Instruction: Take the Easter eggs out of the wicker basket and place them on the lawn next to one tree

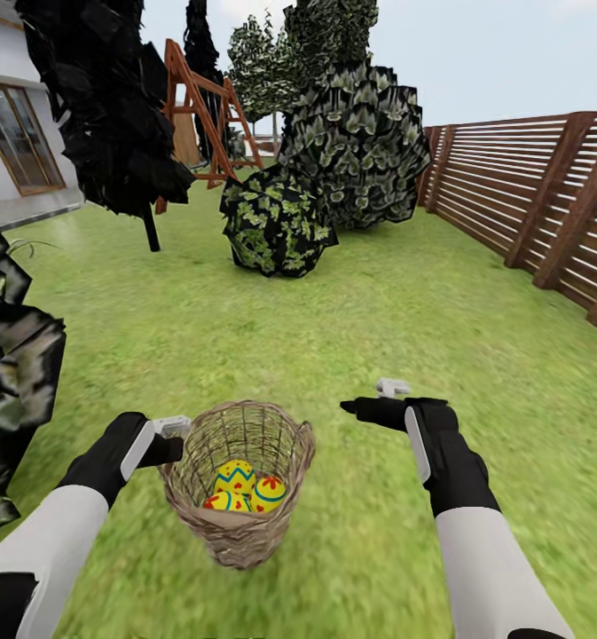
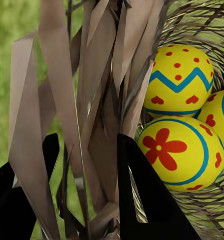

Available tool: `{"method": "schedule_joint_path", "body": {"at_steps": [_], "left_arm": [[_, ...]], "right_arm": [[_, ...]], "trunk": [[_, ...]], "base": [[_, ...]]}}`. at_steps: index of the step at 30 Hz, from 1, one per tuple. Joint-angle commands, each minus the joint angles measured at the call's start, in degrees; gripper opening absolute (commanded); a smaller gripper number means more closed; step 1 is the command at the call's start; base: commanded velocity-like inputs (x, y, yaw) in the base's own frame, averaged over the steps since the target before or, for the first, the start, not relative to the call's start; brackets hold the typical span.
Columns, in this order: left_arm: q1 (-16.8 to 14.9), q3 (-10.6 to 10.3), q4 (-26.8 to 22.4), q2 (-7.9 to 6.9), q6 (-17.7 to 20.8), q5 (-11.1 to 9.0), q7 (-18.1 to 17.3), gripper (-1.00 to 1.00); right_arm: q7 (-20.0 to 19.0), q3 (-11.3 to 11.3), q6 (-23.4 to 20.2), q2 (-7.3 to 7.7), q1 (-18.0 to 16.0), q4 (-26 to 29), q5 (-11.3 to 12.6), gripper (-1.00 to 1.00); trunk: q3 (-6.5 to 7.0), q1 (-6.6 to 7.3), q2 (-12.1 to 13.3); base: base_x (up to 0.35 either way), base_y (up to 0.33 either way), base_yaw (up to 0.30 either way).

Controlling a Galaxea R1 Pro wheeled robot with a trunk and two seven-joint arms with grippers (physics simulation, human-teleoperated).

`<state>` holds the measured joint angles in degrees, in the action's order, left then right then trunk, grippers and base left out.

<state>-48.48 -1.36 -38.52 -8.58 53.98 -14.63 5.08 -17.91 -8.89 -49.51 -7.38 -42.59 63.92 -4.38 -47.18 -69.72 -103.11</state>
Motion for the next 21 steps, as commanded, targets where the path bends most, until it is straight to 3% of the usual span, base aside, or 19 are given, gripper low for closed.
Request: {"method": "schedule_joint_path", "body": {"at_steps": [1,21], "left_arm": [[-0.04,-0.13,-0.07,-0.03,0.16,-1.19,0.55,-1.0],[-0.04,-0.05,-0.16,-0.03,0.08,-1.19,0.55,-1.0]], "right_arm": [[-0.46,-0.17,-0.24,-0.03,-0.04,0.09,-0.45,1.0],[-0.46,-0.34,-0.24,-0.01,-0.04,0.26,-0.23,1.0]], "trunk": [[-0.05,0.01,-0.03],[0.68,0.01,-0.03]], "base": [[0.0,0.0,0.294],[0.0,0.0,0.278]]}}
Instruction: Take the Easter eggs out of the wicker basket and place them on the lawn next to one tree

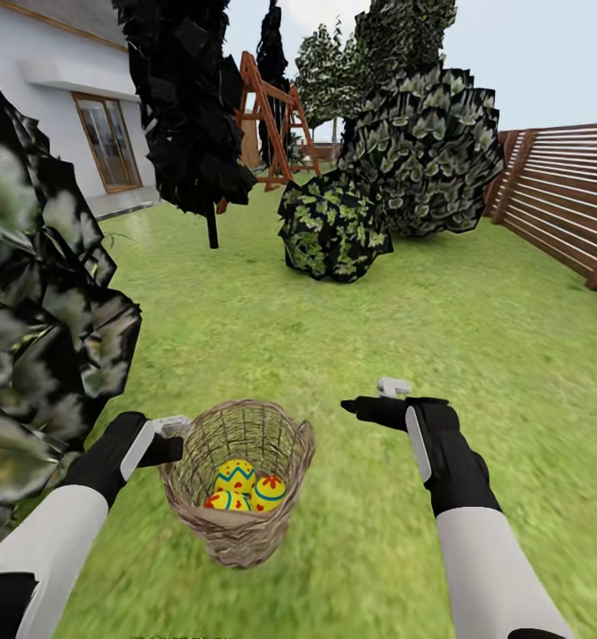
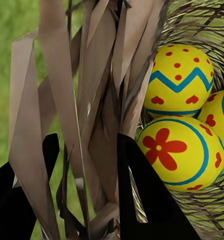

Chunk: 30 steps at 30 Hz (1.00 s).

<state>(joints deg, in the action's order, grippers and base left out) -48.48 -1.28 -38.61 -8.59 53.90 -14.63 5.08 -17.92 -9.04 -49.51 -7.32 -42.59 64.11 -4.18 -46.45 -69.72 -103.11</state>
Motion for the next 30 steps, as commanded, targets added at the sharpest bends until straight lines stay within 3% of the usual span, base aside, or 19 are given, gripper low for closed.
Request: {"method": "schedule_joint_path", "body": {"at_steps": [1,30], "left_arm": [[-0.04,-0.15,-0.07,-0.03,0.16,-1.19,0.55,-1.0],[-0.04,-0.12,-0.06,-0.11,0.15,-1.19,0.55,-1.0]], "right_arm": [[-0.45,-0.19,-0.24,-0.06,-0.04,0.0,-0.51,1.0],[-0.45,-0.19,-0.24,-0.15,-0.04,-0.04,-0.66,1.0]], "trunk": [[0.01,0.01,-0.03],[1.7,0.01,-0.03]], "base": [[0.0,0.0,0.258],[-0.122,0.0,0.257]]}}
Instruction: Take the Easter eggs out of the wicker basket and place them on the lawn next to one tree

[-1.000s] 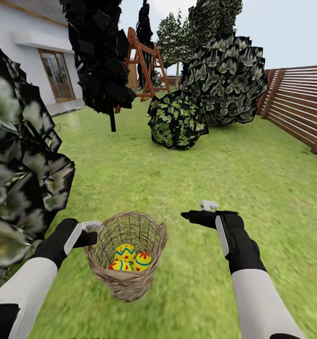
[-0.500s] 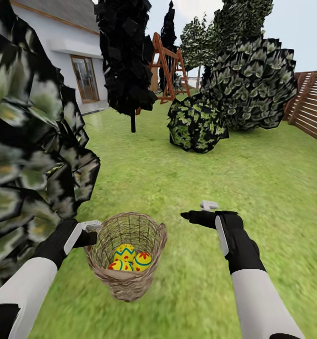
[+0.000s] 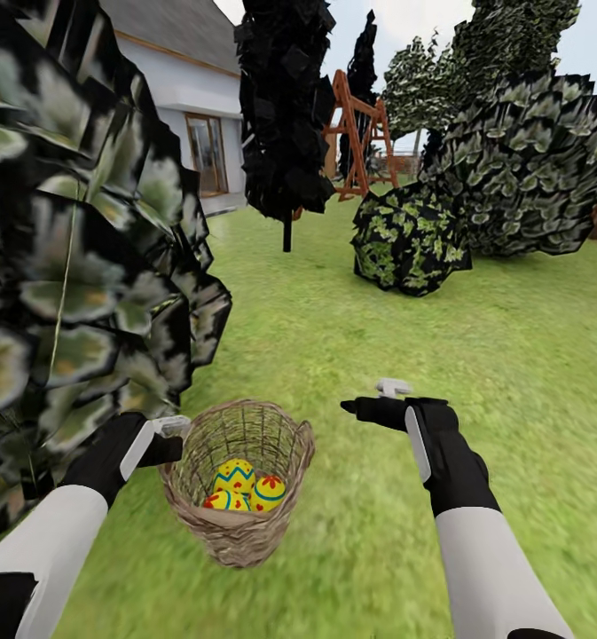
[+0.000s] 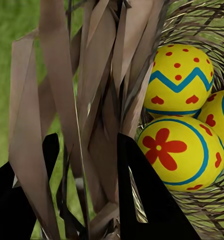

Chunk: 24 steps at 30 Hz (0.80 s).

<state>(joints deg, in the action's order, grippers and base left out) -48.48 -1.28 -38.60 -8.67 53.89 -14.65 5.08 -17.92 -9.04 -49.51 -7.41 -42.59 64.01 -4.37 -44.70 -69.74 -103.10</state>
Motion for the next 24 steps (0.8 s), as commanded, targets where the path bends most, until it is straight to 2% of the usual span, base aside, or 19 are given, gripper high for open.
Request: {"method": "schedule_joint_path", "body": {"at_steps": [1,15,24], "left_arm": [[-0.04,-0.13,-0.07,-0.03,0.16,-1.17,0.55,-1.0],[-0.04,-0.13,-0.07,-0.03,0.16,-1.17,0.55,-1.0],[-0.04,-0.13,-0.07,-0.03,0.16,-1.17,0.55,-1.0]], "right_arm": [[-0.45,-0.19,-0.23,-0.07,-0.04,0.07,-0.47,1.0],[-0.37,-0.1,-0.23,-0.26,-0.04,0.01,-0.64,1.0],[-0.37,-0.1,-0.23,-0.27,-0.04,-0.02,-0.64,1.0]], "trunk": [[0.01,0.03,-0.03],[0.83,0.03,-0.03],[1.35,0.03,-0.03]], "base": [[-0.313,0.0,0.257],[-0.322,0.0,0.257],[-0.027,-0.012,0.257]]}}
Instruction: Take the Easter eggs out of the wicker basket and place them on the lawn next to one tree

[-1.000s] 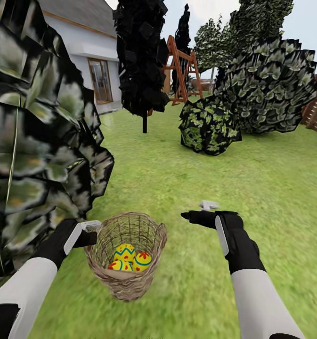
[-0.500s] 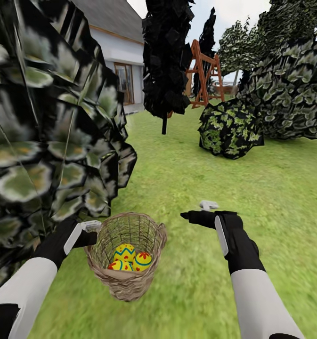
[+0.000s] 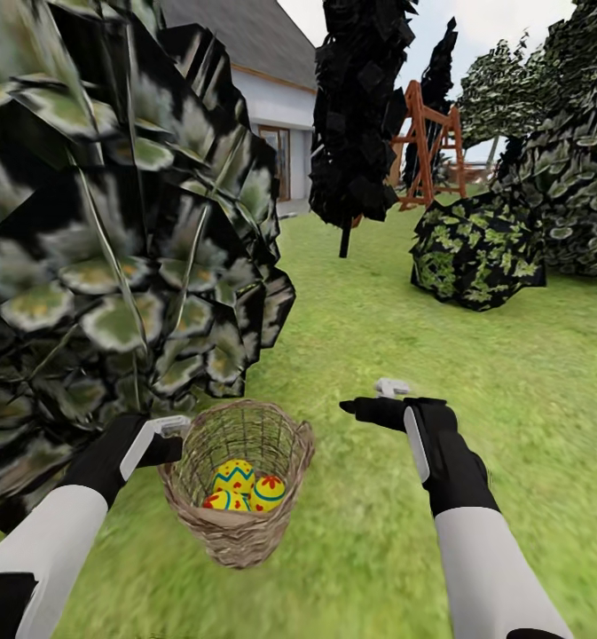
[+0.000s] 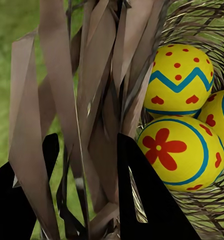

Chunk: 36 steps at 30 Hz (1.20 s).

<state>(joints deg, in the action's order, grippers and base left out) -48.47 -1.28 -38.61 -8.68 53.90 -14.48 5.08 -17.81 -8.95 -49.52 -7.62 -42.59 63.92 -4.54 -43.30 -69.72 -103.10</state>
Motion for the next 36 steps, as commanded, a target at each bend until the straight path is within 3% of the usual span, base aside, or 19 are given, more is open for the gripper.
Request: {"method": "schedule_joint_path", "body": {"at_steps": [1,8,19,23,32,34,36], "left_arm": [[-0.05,-0.12,-0.07,-0.02,0.15,-1.34,0.55,-1.0],[-0.04,-0.12,-0.1,-0.07,0.15,-1.34,0.55,-1.0],[-0.04,-0.12,-0.32,-0.06,0.15,-1.34,0.55,-1.0],[-0.04,-0.12,-0.33,-0.03,0.15,-1.34,0.55,-1.0],[-0.04,-0.07,-0.25,-0.02,0.1,-1.34,0.55,-1.0],[-0.04,-0.07,-0.24,-0.02,0.1,-1.34,0.55,-1.0],[-0.04,-0.06,-0.29,-0.05,0.1,-1.34,0.55,-1.0]], "right_arm": [[-0.47,-0.2,-0.23,-0.04,-0.04,0.07,-0.47,1.0],[-0.47,-0.27,-0.23,-0.03,-0.04,-0.01,-0.47,1.0],[-0.35,-0.19,-0.27,-0.26,-0.04,-0.15,-0.55,1.0],[2.36,0.56,-0.28,-0.36,0.16,-0.41,-0.48,1.0],[2.95,1.01,-0.2,-0.09,0.31,-1.18,-0.57,1.0],[3.13,2.13,-0.22,-0.14,0.31,-1.17,-0.68,1.0],[3.64,4.66,-0.23,0.01,0.3,-1.21,-0.78,1.0]], "trunk": [[0.01,0.01,-0.03],[0.41,0.01,-0.03],[1.06,0.01,-0.03],[1.29,0.01,-0.03],[1.33,0.01,-0.03],[1.43,0.01,-0.03],[1.53,0.01,-0.03]], "base": [[0.0,-0.126,0.257],[0.0,-0.059,0.257],[0.0,-0.282,0.256],[0.0,-0.024,0.256],[-0.009,0.0,0.024],[-0.243,0.0,0.186],[-0.319,0.0,0.241]]}}
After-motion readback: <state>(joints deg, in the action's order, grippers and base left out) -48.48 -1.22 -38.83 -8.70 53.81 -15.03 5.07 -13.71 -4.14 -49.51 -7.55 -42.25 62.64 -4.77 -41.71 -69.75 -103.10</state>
